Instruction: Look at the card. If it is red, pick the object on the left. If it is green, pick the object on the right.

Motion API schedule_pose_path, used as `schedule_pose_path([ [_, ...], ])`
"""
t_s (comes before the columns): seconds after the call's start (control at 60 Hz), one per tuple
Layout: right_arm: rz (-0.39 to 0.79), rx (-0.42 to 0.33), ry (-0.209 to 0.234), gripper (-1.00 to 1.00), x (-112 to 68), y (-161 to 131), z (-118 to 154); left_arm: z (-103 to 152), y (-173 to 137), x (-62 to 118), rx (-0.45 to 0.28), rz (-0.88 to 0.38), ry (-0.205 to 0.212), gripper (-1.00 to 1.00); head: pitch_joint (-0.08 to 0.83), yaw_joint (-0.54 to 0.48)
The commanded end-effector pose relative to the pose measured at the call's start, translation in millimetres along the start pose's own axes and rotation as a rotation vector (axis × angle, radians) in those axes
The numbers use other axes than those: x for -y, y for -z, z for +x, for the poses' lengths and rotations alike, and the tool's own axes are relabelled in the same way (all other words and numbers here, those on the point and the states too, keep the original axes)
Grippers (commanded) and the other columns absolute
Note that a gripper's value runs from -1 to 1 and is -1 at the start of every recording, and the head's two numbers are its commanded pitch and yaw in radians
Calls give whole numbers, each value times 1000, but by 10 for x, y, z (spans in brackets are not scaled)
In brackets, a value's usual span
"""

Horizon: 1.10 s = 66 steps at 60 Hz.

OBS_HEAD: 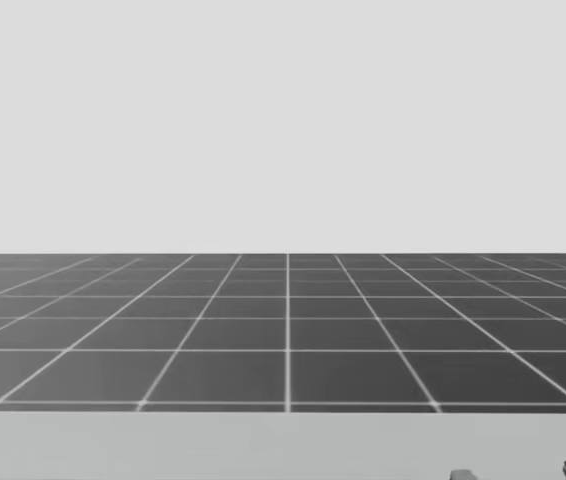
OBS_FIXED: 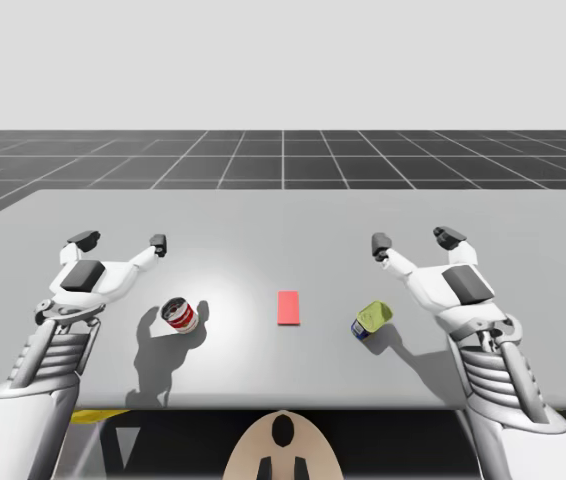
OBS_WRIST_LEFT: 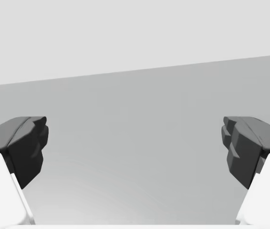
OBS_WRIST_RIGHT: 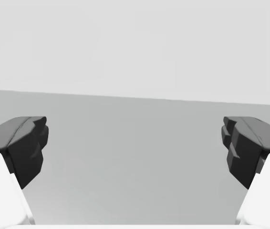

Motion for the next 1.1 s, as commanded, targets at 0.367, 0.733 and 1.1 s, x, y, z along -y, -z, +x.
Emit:
schedule_pose_path([
  [0.367,-26,-2,-14,-1000,10,30,-9,24,0,-17,4,10,-8,-1000,164,-3],
  [0.733,-28,-6,-29,-1000,21,50,-42,28,3,-17,5,7,6,-1000,515,-20],
  [1.1,-21,-9,-39,-1000,11,52,-54,45,-1,-20,6,7,12,-1000,708,-9],
])
